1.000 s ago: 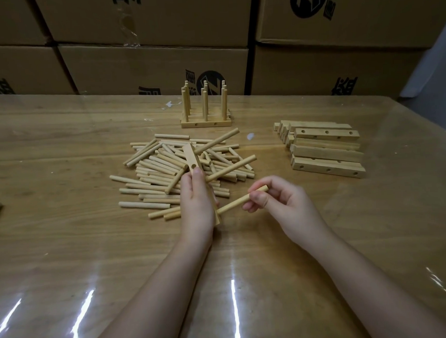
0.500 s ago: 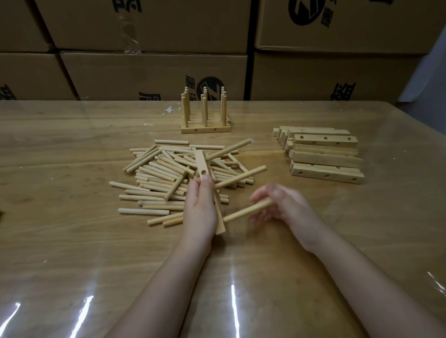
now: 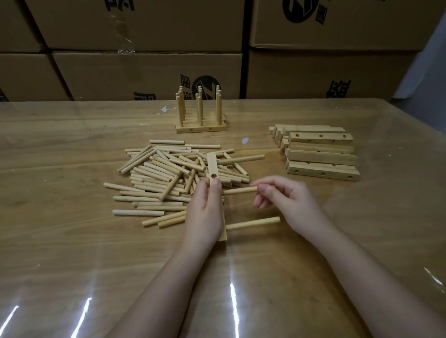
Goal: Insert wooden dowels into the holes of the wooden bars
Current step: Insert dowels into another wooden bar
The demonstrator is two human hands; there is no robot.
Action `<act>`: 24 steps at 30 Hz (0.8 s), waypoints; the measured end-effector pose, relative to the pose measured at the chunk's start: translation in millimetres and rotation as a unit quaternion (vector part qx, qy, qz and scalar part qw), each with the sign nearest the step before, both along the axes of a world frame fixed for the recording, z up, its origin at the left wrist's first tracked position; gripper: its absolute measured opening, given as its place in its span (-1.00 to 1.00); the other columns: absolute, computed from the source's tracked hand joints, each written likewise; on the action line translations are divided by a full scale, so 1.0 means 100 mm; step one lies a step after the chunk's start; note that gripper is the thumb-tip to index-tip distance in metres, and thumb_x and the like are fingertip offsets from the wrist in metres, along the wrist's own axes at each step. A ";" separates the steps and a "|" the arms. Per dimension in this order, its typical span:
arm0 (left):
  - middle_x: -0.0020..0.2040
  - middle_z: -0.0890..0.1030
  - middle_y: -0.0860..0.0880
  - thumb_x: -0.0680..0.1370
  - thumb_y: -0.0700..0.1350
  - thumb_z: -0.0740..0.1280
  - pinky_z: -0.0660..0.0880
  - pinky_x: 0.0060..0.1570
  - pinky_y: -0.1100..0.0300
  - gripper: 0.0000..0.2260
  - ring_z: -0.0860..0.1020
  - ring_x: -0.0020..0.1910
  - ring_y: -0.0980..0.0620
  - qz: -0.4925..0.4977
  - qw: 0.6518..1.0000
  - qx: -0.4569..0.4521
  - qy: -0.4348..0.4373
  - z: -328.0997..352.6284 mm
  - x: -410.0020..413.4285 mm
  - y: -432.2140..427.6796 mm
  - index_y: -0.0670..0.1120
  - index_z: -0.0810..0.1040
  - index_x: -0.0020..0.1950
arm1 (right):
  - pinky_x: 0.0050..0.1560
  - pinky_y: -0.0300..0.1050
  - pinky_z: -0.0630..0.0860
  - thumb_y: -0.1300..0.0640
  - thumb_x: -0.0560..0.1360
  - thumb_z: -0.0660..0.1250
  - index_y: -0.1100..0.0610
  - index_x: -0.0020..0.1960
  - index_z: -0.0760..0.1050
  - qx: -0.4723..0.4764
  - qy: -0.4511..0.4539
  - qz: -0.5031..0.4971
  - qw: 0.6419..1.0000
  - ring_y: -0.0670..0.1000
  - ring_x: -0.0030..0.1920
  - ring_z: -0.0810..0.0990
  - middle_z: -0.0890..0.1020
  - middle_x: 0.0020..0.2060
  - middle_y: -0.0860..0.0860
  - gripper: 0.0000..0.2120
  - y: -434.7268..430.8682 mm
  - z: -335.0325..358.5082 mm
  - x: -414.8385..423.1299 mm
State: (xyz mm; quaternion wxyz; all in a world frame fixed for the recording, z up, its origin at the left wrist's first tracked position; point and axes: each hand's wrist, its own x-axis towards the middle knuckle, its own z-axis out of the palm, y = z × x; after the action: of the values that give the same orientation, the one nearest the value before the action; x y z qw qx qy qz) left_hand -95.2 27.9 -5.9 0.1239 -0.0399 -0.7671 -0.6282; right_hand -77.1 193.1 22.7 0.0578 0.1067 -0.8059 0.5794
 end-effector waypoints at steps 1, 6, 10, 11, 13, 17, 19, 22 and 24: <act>-0.34 0.40 0.06 0.64 -0.03 0.12 0.29 -0.35 0.40 -0.74 0.35 -0.40 0.25 -0.001 1.000 -0.006 0.000 0.00 0.00 0.00 -0.07 0.41 -0.20 | -0.16 -0.32 0.53 0.24 0.56 0.21 0.00 -0.05 0.58 -0.005 -0.002 -0.001 1.000 -0.10 -0.25 0.62 0.66 -0.28 -0.03 -0.78 0.00 0.00 0.00; -0.31 0.41 0.02 0.64 -0.03 0.11 0.30 -0.31 0.32 -0.72 0.35 -0.37 0.19 -0.006 1.000 -0.024 0.005 0.00 0.01 0.00 -0.17 0.43 -0.13 | -0.19 -0.31 0.53 0.24 0.56 0.21 0.05 -0.06 0.59 -0.033 -0.015 -0.005 0.999 -0.10 -0.30 0.61 0.64 -0.34 -0.02 -0.80 -0.03 -0.02 0.00; -0.31 0.41 0.04 0.64 -0.02 0.10 0.31 -0.28 0.29 -0.74 0.37 -0.34 0.17 -0.005 0.999 -0.041 0.002 0.01 0.02 0.00 -0.14 0.42 -0.13 | -0.23 -0.32 0.52 0.23 0.56 0.21 0.05 -0.07 0.58 -0.040 -0.022 -0.001 0.999 -0.10 -0.33 0.59 0.63 -0.37 -0.03 -0.81 -0.02 -0.01 0.00; -0.30 0.41 0.04 0.64 -0.01 0.10 0.31 -0.28 0.29 -0.74 0.38 -0.33 0.16 -0.005 0.999 -0.043 0.002 0.01 0.02 0.00 -0.13 0.41 -0.14 | -0.23 -0.31 0.51 0.22 0.56 0.21 0.05 -0.07 0.58 -0.042 -0.024 -0.002 0.999 -0.10 -0.33 0.59 0.63 -0.37 -0.04 -0.81 -0.02 -0.01 0.00; -0.30 0.42 0.04 0.64 -0.02 0.11 0.31 -0.28 0.33 -0.75 0.37 -0.34 0.19 -0.008 0.999 -0.042 0.003 0.01 0.02 -0.01 -0.11 0.41 -0.16 | -0.23 -0.32 0.51 0.21 0.56 0.21 0.03 -0.07 0.58 -0.048 -0.027 -0.005 0.998 -0.10 -0.33 0.59 0.63 -0.37 -0.04 -0.81 -0.02 -0.03 0.00; -0.29 0.44 0.01 0.64 -0.02 0.14 0.31 -0.31 0.42 -0.70 0.38 -0.35 0.23 -0.014 1.000 0.004 -0.016 0.04 -0.01 -0.02 -0.22 0.47 -0.10 | -0.21 -0.31 0.52 0.12 0.56 0.21 0.06 -0.05 0.57 -0.062 -0.044 0.013 0.997 -0.08 -0.28 0.62 0.64 -0.34 -0.03 -0.84 -0.02 -0.04 -0.02; -0.26 0.48 -0.03 0.63 0.01 0.15 0.34 -0.28 0.38 -0.69 0.42 -0.31 0.20 -0.027 0.999 0.021 -0.028 0.02 -0.01 -0.03 -0.22 0.49 -0.08 | -0.21 -0.27 0.54 -0.10 0.50 0.18 0.10 -0.03 0.57 -0.098 -0.069 0.013 0.993 -0.04 -0.29 0.62 0.64 -0.35 0.00 -0.68 0.01 -0.01 -0.03; -0.22 0.55 0.02 0.62 0.05 0.17 0.40 -0.19 0.35 -0.73 0.49 -0.25 0.19 -0.053 0.997 0.043 -0.044 0.01 0.00 -0.04 -0.07 0.56 -0.09 | -0.23 -0.23 0.55 -0.23 0.44 0.10 0.17 0.01 0.55 -0.154 -0.077 -0.077 0.982 -0.05 -0.32 0.61 0.62 -0.37 0.01 -0.49 0.10 -0.01 -0.09; -0.22 0.57 0.13 0.62 0.04 0.18 0.38 -0.21 0.47 -0.74 0.49 -0.25 0.30 -0.063 0.996 0.038 -0.041 0.02 0.02 -0.04 0.02 0.58 -0.16 | -0.23 -0.29 0.54 -0.10 0.52 0.13 0.19 0.08 0.52 -0.166 -0.048 -0.114 0.978 -0.10 -0.30 0.60 0.63 -0.33 -0.01 -0.60 0.14 -0.03 -0.11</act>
State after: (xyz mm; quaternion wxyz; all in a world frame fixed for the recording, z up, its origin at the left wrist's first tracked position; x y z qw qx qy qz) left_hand -93.4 23.6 -3.5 0.0537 -0.0572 -0.7434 -0.6642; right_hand -87.8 207.5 20.1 0.1022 -0.0251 -0.7072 0.6992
